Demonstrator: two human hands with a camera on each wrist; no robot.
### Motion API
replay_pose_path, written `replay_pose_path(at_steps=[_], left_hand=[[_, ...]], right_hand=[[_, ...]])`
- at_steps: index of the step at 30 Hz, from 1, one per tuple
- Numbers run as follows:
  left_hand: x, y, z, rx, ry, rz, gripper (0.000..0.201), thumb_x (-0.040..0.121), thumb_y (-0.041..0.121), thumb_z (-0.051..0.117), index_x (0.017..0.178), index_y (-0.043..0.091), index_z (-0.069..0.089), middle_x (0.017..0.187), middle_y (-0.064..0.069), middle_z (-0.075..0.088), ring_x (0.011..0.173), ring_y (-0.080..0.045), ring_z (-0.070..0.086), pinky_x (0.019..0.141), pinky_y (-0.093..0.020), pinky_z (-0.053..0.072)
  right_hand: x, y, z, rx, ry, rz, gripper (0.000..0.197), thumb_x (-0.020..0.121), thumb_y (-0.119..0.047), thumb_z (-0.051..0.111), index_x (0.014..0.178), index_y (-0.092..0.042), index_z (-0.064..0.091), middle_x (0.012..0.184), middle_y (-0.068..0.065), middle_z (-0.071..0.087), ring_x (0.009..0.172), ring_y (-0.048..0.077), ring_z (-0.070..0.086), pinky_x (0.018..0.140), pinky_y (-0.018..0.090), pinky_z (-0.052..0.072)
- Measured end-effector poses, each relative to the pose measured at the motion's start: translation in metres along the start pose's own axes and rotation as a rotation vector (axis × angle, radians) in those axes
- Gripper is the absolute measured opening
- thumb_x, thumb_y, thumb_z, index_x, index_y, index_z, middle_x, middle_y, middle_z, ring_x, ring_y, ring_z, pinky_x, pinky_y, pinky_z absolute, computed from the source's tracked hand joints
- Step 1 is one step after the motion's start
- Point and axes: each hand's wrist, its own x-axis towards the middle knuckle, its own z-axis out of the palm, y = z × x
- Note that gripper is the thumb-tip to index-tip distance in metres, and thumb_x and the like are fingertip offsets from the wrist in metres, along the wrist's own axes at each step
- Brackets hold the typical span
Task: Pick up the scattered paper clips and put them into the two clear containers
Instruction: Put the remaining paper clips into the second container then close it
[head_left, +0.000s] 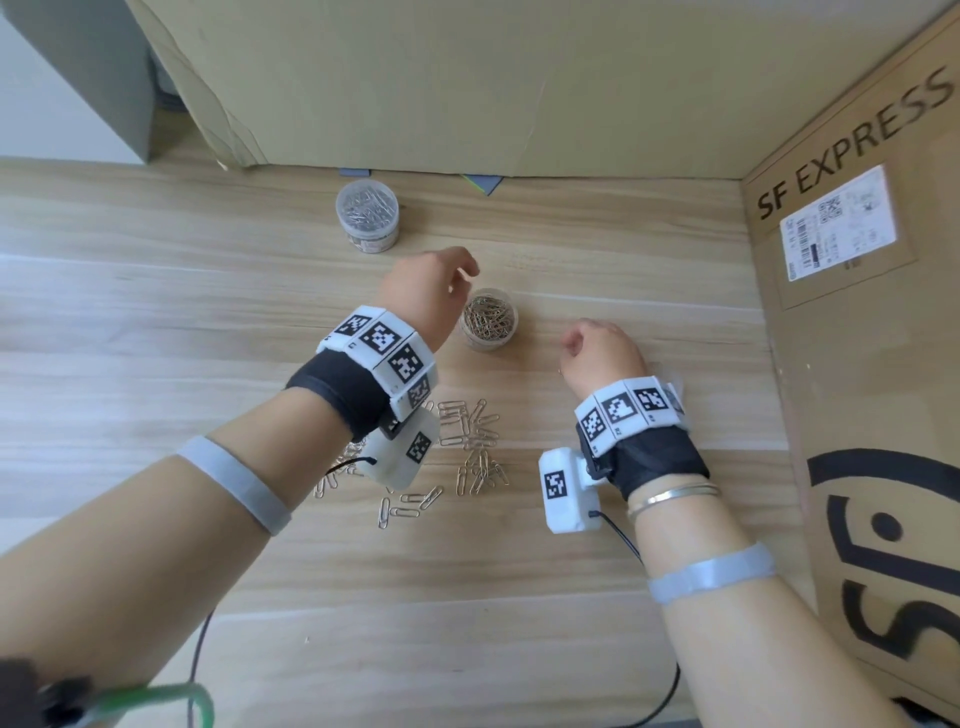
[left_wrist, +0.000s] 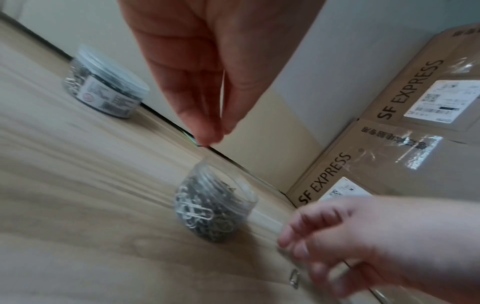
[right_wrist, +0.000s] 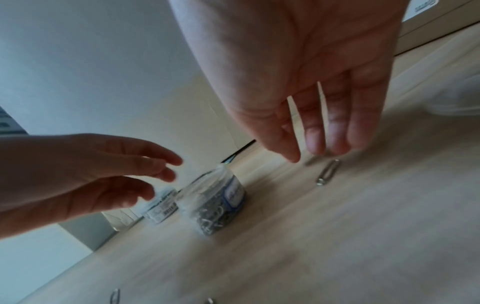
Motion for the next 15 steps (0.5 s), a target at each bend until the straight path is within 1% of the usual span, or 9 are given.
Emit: replay_pose_path(at_steps=[1,2,3,5,6,8,10,12,15], left_hand=[[-0.001,-0.008,-0.001,0.028,0.045,-0.018,0.027,0.090,0.002,0.044,0.110,0.009,0.061,0.108,-0.013,0.065,0.092,-0.030,0.062,0.077,-0.032,0.046],[-0.003,-0.016,-0.002,0.062,0.059,-0.047,0.028,0.089,-0.001,0.044,0.110,0.009,0.060,0.110,-0.014,0.062,0.095,-0.030,0.060,0.077,-0.032,0.044],[-0.006,-0.024,-0.003,0.098,0.043,-0.084,0.031,0.087,-0.003,0.044,0.112,0.009,0.059,0.114,-0.014,0.058,0.100,-0.031,0.057,0.080,-0.032,0.043],[-0.014,-0.038,-0.003,0.173,-0.031,-0.157,0.039,0.086,-0.006,0.043,0.118,0.012,0.057,0.123,-0.015,0.050,0.110,-0.033,0.050,0.090,-0.036,0.043],[-0.020,-0.043,-0.003,0.205,-0.067,-0.180,0.043,0.085,-0.007,0.041,0.120,0.013,0.056,0.126,-0.015,0.048,0.112,-0.035,0.047,0.093,-0.037,0.042],[-0.029,-0.053,0.000,0.236,-0.104,-0.185,0.048,0.085,-0.009,0.040,0.123,0.016,0.055,0.127,-0.014,0.046,0.113,-0.035,0.045,0.095,-0.037,0.041],[-0.036,-0.057,0.003,0.226,-0.106,-0.172,0.049,0.084,-0.011,0.039,0.122,0.014,0.055,0.126,-0.014,0.047,0.113,-0.035,0.048,0.095,-0.038,0.042],[-0.040,-0.058,0.004,0.209,-0.117,-0.165,0.045,0.084,-0.012,0.039,0.120,0.010,0.056,0.123,-0.015,0.049,0.110,-0.035,0.052,0.093,-0.038,0.044],[-0.049,-0.057,0.006,0.187,-0.184,-0.155,0.041,0.082,-0.011,0.043,0.115,0.009,0.058,0.119,-0.014,0.053,0.107,-0.031,0.055,0.092,-0.036,0.046]], right_hand=[[-0.001,0.003,0.003,-0.023,-0.008,0.033,0.027,0.090,-0.010,0.049,0.115,-0.014,0.057,0.125,0.011,0.052,0.109,0.028,0.056,0.086,0.029,0.043],[-0.003,0.006,0.006,-0.036,-0.014,0.063,0.029,0.089,-0.009,0.050,0.118,-0.011,0.054,0.127,0.013,0.048,0.109,0.030,0.055,0.085,0.030,0.043],[-0.005,0.007,0.008,-0.042,-0.013,0.080,0.030,0.089,-0.008,0.050,0.120,-0.009,0.051,0.128,0.015,0.046,0.109,0.031,0.055,0.085,0.031,0.043],[-0.010,0.007,0.014,-0.058,-0.005,0.079,0.032,0.090,-0.005,0.049,0.122,-0.004,0.049,0.130,0.018,0.045,0.111,0.033,0.053,0.088,0.033,0.043],[-0.012,0.004,0.017,-0.060,-0.004,0.065,0.033,0.090,-0.003,0.048,0.122,-0.002,0.049,0.130,0.018,0.045,0.113,0.033,0.052,0.090,0.033,0.043],[-0.017,-0.003,0.026,-0.057,-0.009,0.021,0.032,0.090,0.000,0.046,0.122,0.001,0.050,0.129,0.018,0.048,0.114,0.031,0.052,0.093,0.033,0.042],[-0.023,-0.012,0.035,-0.048,-0.010,-0.040,0.029,0.090,0.000,0.046,0.118,0.000,0.054,0.125,0.016,0.054,0.113,0.028,0.053,0.094,0.031,0.041],[-0.029,-0.021,0.044,-0.031,-0.017,-0.101,0.026,0.091,-0.002,0.047,0.114,-0.002,0.057,0.122,0.014,0.058,0.111,0.026,0.055,0.093,0.030,0.043],[-0.041,-0.034,0.053,0.005,-0.032,-0.174,0.023,0.090,-0.004,0.047,0.106,-0.010,0.063,0.119,0.008,0.061,0.109,0.023,0.058,0.090,0.027,0.043]])
